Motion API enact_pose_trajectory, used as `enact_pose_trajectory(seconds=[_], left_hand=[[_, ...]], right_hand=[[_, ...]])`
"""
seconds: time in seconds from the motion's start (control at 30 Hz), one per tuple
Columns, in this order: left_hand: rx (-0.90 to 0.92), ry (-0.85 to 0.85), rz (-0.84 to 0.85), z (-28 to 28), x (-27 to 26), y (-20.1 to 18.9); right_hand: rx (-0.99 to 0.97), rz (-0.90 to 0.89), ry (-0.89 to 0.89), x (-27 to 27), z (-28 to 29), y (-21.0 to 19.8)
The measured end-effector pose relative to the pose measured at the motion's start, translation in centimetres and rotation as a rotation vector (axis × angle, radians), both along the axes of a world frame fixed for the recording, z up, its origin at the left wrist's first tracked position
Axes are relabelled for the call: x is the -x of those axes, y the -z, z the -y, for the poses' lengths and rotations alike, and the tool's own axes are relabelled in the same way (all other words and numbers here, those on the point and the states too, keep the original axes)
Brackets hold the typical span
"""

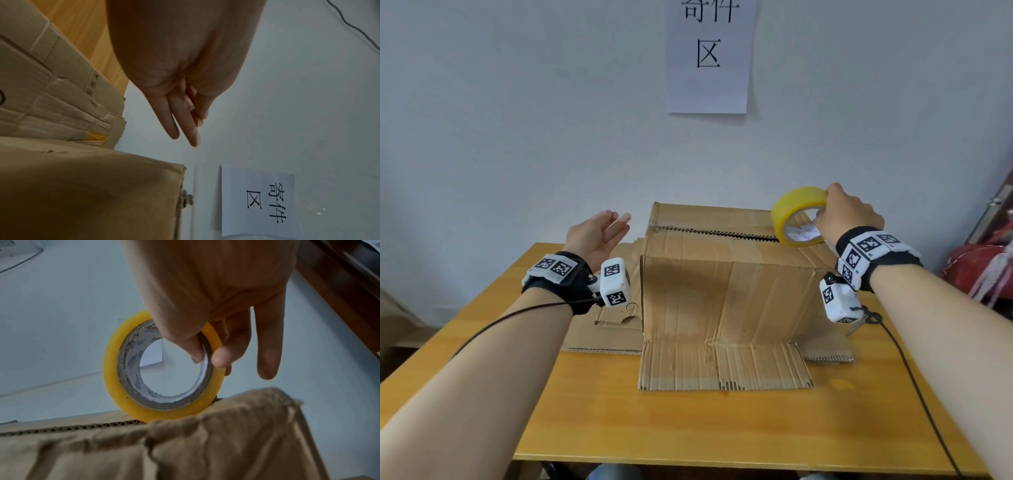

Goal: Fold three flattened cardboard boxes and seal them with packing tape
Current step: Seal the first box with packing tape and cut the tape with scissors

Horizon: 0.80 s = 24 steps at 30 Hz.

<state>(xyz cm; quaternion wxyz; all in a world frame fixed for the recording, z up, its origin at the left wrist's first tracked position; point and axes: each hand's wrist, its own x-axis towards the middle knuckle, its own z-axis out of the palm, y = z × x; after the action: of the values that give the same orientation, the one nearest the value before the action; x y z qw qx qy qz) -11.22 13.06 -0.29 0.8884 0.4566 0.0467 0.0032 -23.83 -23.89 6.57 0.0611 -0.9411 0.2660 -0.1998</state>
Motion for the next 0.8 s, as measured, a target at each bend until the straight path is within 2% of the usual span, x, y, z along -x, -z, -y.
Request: enact_pose_trajectory(seconds=[0.1, 0.4, 0.6, 0.67, 0.8], left_hand=[[0.012, 0.005, 0.011, 0.1, 0.1, -0.1], [-0.025, 0.057, -0.120, -0.2, -0.9, 1.7], [-0.019, 0.177, -0.226, -0.1, -0.8, 1.7], [-0.067, 0.218, -0.234, 0.1, -0.4, 1.7], [-0.305, 0.210, -0.145, 1.1, 0.1, 1.6]], right_hand=[[-0.003, 0.002, 0.004, 0.1, 0.1, -0.1], [0.003, 0.005, 0.006, 0.0, -0.2, 0.0], [0.010, 0.012, 0.002, 0.0, -0.2, 0.1], [0.010, 0.015, 0.004, 0.1, -0.2, 0.1], [0.007, 0.015, 0.002, 0.1, -0.3, 0.2]])
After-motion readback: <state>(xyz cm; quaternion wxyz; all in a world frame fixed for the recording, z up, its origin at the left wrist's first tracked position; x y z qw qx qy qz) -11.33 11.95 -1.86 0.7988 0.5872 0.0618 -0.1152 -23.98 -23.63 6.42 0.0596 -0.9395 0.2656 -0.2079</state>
